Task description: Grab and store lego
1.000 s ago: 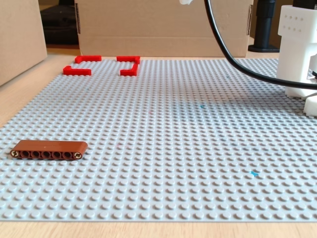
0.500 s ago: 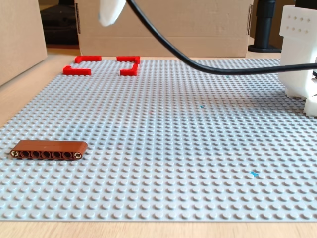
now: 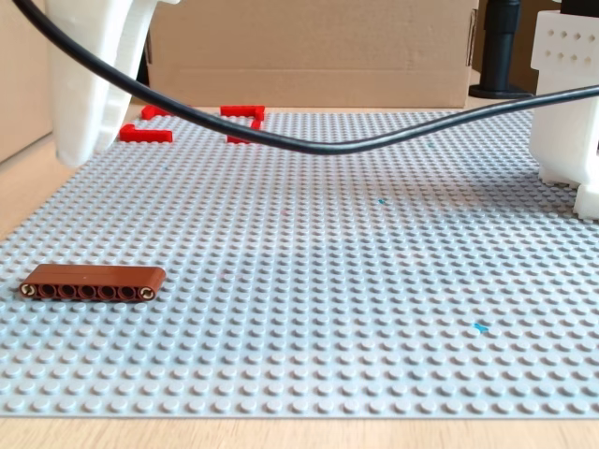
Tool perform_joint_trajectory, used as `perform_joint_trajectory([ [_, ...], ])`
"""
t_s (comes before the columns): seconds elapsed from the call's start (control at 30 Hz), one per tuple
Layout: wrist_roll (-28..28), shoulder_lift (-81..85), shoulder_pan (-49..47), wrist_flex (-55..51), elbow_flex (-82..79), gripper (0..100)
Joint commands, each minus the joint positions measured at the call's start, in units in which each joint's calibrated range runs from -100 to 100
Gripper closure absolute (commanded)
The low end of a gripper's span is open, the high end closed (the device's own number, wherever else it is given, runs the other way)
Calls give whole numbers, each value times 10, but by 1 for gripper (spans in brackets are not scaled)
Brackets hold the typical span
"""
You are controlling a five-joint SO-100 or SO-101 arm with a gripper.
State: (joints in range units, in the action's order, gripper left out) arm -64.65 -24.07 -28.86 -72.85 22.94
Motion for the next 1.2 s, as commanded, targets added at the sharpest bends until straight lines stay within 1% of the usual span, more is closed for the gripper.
perform_joint_trajectory([
  [0.0, -3, -29, -7, -17, 57, 82],
  [0.1, -3, -57, -4, -33, 75, 82],
  [0.5, -16, -139, 9, -39, 146, 82],
  [0.87, -2, -154, 44, -35, 148, 82],
  [1.17, -2, -179, 48, -32, 148, 82],
])
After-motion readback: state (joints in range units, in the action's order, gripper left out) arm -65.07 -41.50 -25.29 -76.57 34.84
